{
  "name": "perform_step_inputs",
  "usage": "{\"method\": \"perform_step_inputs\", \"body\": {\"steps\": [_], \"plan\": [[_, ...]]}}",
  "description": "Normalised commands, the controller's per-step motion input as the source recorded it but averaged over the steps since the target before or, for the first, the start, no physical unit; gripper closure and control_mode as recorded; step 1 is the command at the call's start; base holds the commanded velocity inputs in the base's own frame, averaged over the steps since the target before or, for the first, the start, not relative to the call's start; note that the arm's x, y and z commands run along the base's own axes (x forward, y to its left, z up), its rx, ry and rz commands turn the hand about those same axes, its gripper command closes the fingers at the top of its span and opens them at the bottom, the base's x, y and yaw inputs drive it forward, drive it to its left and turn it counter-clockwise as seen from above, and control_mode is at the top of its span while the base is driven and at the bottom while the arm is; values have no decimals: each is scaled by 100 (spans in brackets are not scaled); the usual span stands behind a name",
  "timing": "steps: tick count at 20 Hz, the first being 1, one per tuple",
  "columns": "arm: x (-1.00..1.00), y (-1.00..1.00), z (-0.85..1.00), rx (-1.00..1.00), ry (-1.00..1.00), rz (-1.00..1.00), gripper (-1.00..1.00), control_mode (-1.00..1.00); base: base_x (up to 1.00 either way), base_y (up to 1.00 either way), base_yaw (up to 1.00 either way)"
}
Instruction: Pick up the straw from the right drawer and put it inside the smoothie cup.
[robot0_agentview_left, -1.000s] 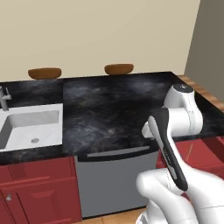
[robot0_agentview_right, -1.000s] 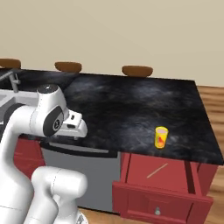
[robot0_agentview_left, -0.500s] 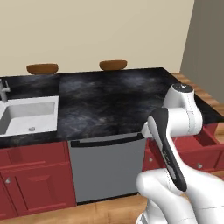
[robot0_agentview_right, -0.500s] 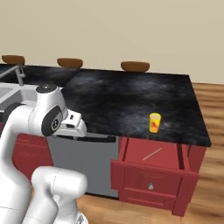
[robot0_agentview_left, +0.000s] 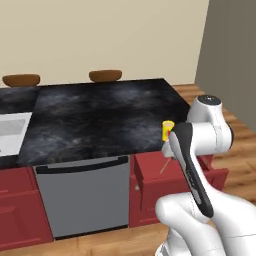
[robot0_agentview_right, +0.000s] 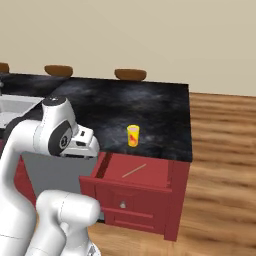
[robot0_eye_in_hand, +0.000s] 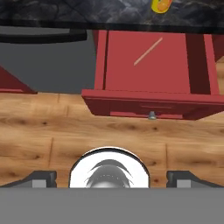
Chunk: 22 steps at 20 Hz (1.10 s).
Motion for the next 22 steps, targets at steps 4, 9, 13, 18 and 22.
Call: {"method": "perform_step_inputs", "body": {"steps": [4, 9, 13, 18, 22], "plan": [[0, 0, 0, 0, 0, 0, -100, 100, -25, -64, 0], [0, 0, 0, 0, 0, 0, -100, 100, -31, -28, 0], [0, 0, 0, 0, 0, 0, -100, 100, -28, 0, 0], [0, 0, 0, 0, 0, 0, -100, 100, -9, 0, 0], [0, -1, 0, 0, 0, 0, -100, -100, 0, 0, 0]]}}
